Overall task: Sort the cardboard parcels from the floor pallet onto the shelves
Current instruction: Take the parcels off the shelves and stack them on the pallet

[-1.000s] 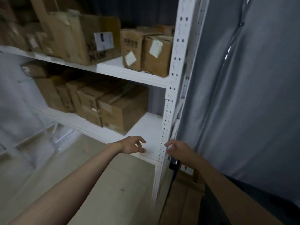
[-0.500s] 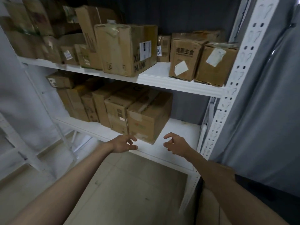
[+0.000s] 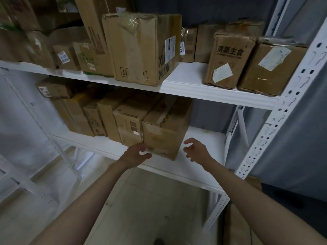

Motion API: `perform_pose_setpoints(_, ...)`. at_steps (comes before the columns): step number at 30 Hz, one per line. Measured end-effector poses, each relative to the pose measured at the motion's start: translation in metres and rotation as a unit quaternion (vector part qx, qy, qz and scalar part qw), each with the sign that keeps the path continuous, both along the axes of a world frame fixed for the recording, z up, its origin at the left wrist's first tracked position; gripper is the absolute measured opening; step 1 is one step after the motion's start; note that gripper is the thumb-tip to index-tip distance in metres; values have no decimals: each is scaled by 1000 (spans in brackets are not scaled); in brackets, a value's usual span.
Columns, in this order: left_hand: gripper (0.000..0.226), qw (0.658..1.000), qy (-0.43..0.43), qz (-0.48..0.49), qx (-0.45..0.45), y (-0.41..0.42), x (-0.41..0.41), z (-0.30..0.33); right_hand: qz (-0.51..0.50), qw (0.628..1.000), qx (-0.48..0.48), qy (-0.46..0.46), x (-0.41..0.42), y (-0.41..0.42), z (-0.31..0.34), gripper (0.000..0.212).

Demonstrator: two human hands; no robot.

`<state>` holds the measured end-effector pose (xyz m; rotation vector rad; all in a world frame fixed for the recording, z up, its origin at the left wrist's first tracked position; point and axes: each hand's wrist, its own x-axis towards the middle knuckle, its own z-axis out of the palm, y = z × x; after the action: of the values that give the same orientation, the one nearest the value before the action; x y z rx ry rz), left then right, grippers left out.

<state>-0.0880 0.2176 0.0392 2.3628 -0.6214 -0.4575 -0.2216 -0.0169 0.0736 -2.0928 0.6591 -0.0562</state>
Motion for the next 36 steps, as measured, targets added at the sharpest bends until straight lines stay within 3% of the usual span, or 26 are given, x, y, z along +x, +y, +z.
perform_pose_setpoints(7,37,998,4,-52,38,-33,80,-11,1,1000,18,7,92,-27,-34,46)
perform_pose_setpoints(12,61,993,-6,-88,83,-62,125,-25,-11,1000,4,2,160,-49,-54,52)
perform_pose_setpoints(17,65,993,-11,-88,76,-78,157,-32,-41,997,-14,57,211,-57,-66,59)
perform_pose_setpoints(25,74,995,-15,-74,72,-104,207,-27,-109,989,89,52,234,-57,-93,83)
perform_pose_setpoints(29,74,992,-18,-97,84,-123,227,-31,-209,959,187,32,231,-55,-109,71)
perform_pose_setpoints(33,81,991,-30,-105,82,-137,238,-41,-278,944,179,11,230,-66,-119,56)
perform_pose_setpoints(36,99,992,-11,-98,76,-146,241,-50,-311,933,182,3,225,-80,-123,42)
